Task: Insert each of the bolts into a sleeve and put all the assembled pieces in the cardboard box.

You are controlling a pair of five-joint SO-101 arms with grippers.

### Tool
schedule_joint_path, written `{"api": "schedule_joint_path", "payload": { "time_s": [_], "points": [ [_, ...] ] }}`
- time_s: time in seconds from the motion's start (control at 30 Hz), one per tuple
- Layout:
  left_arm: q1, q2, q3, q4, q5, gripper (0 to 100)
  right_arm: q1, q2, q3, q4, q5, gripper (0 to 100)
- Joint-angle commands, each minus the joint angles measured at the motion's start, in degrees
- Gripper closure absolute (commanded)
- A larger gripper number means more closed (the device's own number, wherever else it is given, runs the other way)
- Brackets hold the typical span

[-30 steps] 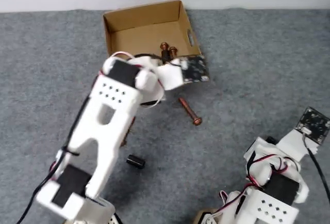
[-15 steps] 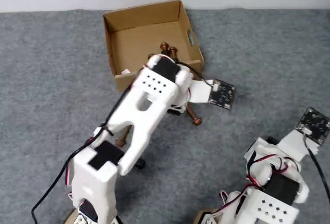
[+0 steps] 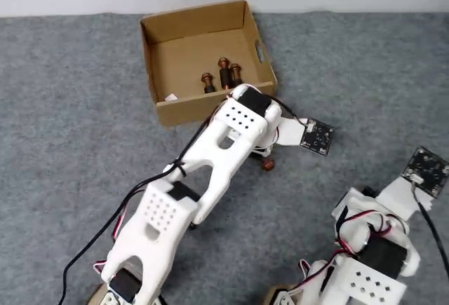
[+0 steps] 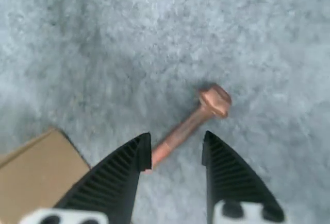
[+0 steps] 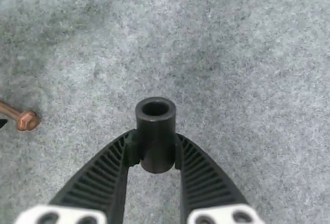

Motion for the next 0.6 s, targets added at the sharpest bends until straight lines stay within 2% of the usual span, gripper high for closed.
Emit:
{"api": "schedule_joint_path", "payload": {
  "time_s": [0.0,0.17,0.43,0.57],
  "points": [
    [0.26,3.43,-7.08,-0.79,-0.62,83,0.57,-0.57,-0.44,-1.36,0.53,98.9],
    [1.05,9.05,-13.32,4.92,-0.62,83,0.57,-0.57,-0.44,-1.36,0.53,98.9],
    [2.37,14.77,-22.73,11.69,-0.62,100,0.57,-0.57,-0.44,-1.36,0.53,99.0],
    [3.08,15.3,-28.35,16.35,-0.18,99,0.57,-0.57,-0.44,-1.45,0.53,99.0]
  ]
}}
